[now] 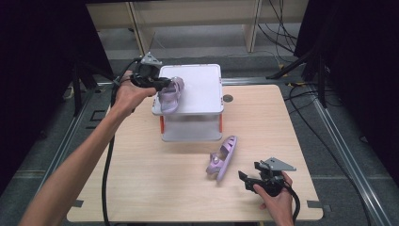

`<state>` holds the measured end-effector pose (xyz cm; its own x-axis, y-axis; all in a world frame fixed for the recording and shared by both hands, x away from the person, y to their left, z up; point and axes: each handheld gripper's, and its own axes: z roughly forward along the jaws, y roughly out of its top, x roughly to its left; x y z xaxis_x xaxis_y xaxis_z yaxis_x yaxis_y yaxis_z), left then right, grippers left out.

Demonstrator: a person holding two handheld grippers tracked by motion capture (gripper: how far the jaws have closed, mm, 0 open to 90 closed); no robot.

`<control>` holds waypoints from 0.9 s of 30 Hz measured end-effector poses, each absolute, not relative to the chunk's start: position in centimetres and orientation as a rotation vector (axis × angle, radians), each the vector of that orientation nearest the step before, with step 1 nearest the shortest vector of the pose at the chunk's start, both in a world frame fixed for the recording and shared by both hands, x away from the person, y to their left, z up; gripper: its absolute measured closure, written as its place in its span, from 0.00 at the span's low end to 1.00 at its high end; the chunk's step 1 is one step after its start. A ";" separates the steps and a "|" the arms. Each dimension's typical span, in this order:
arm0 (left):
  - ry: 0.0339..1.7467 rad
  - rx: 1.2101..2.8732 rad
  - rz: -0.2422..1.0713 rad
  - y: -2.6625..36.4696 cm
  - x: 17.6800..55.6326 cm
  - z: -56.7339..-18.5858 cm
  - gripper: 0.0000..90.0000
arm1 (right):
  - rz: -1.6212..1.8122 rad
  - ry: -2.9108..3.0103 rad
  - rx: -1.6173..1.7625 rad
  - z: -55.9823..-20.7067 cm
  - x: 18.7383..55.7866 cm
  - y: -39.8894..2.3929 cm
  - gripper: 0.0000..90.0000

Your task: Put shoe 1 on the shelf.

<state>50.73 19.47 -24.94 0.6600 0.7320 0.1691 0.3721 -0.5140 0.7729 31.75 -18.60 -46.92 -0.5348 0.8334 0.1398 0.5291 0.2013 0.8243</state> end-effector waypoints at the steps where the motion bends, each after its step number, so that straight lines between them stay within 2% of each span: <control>1: 0.856 2.131 0.631 19.3 51.2 -25.0 0.94 | 1.261 2.147 1.277 -46.9 31.8 -18.6 0.29; 16: 0.911 2.153 0.706 17.8 55.8 -26.8 0.94 | 1.296 2.137 1.285 -47.0 31.8 -18.8 0.29; 23: 0.916 2.155 0.686 17.0 55.7 -27.3 0.91 | 1.283 2.146 1.287 -47.0 31.8 -18.8 0.29; 27: 0.909 2.182 0.658 16.4 55.5 -27.6 0.85 | 1.295 2.137 1.286 -47.0 31.7 -18.8 0.29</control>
<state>55.46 16.38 -27.61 0.6292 0.7542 0.1879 0.4137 -0.5297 0.7405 31.71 -18.77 -47.01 -0.5381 0.8270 0.1630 0.5273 0.1794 0.8305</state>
